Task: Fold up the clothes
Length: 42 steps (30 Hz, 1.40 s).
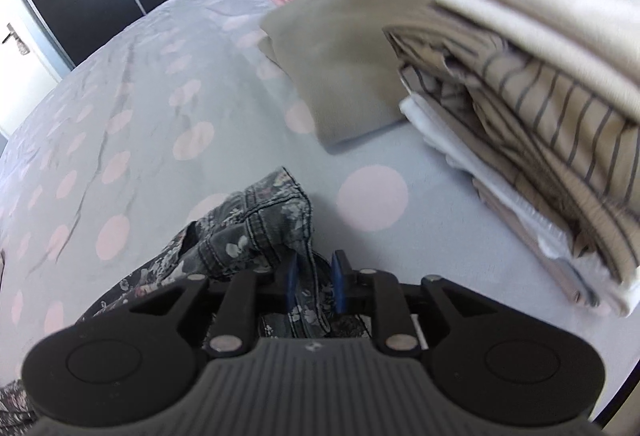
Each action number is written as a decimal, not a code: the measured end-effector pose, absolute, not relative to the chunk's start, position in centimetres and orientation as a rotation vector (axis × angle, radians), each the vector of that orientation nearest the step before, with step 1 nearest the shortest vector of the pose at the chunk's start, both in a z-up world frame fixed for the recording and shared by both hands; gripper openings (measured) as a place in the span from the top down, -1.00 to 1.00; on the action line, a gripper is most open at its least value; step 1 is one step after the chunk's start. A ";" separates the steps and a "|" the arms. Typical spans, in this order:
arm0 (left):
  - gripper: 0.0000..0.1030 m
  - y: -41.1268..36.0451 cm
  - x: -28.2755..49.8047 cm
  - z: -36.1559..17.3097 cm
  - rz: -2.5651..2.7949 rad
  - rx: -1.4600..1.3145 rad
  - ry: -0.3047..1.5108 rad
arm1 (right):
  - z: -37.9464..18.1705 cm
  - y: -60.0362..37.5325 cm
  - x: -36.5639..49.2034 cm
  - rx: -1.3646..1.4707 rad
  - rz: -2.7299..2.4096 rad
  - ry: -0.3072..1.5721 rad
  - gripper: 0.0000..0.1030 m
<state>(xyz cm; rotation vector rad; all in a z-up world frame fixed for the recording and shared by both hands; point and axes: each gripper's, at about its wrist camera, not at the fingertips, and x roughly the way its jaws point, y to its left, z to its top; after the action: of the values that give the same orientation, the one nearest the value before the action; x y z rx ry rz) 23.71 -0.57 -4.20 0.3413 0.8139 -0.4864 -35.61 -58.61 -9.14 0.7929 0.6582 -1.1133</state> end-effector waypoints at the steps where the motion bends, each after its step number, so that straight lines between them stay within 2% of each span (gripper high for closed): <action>1: 0.16 -1.0 23.7 -3.7 -0.499 0.359 0.801 | -8.8 -58.4 -35.4 0.766 -1.121 0.659 0.58; 2: 0.14 -1.6 23.8 -3.3 -0.510 0.375 0.793 | -8.4 -58.2 -35.2 0.732 -1.136 0.662 0.55; 4: 0.08 -3.1 24.2 -2.9 -0.527 0.411 0.779 | -7.8 -57.9 -34.9 0.671 -1.163 0.663 0.33; 5: 0.06 -3.9 24.5 -2.8 -0.533 0.434 0.774 | -7.6 -57.7 -34.7 0.648 -1.169 0.661 0.30; 9: 0.04 -7.6 26.6 -4.4 -0.519 0.545 0.788 | -7.7 -58.0 -34.5 0.650 -1.140 0.666 0.27; 15: 0.05 -10.5 30.5 -8.0 -0.481 0.555 0.876 | -8.3 -58.5 -34.3 0.673 -1.145 0.670 0.27; 18: 0.52 -10.8 31.4 -9.3 -0.466 0.541 0.922 | -8.5 -58.7 -34.2 0.679 -1.165 0.670 0.27; 23: 0.75 -10.9 30.7 -8.8 -0.482 0.567 0.888 | -8.7 -59.0 -33.6 0.667 -1.189 0.666 0.27; 29: 0.79 -9.2 28.5 -4.2 -0.487 0.526 0.760 | -8.6 -59.0 -33.9 0.681 -1.169 0.669 0.27; 34: 0.80 -4.7 26.8 -0.8 -0.465 0.468 0.712 | -7.8 -58.5 -35.3 0.760 -1.155 0.607 0.27; 42: 0.80 1.4 24.2 -0.7 -0.455 0.401 0.737 | -6.6 -57.9 -36.5 0.965 -1.054 0.528 0.24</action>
<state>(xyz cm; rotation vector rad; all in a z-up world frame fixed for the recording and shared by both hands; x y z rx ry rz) 24.24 1.42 -0.66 0.4010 0.7367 -0.4550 -36.51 -57.87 -6.61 0.9650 0.5275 -1.0543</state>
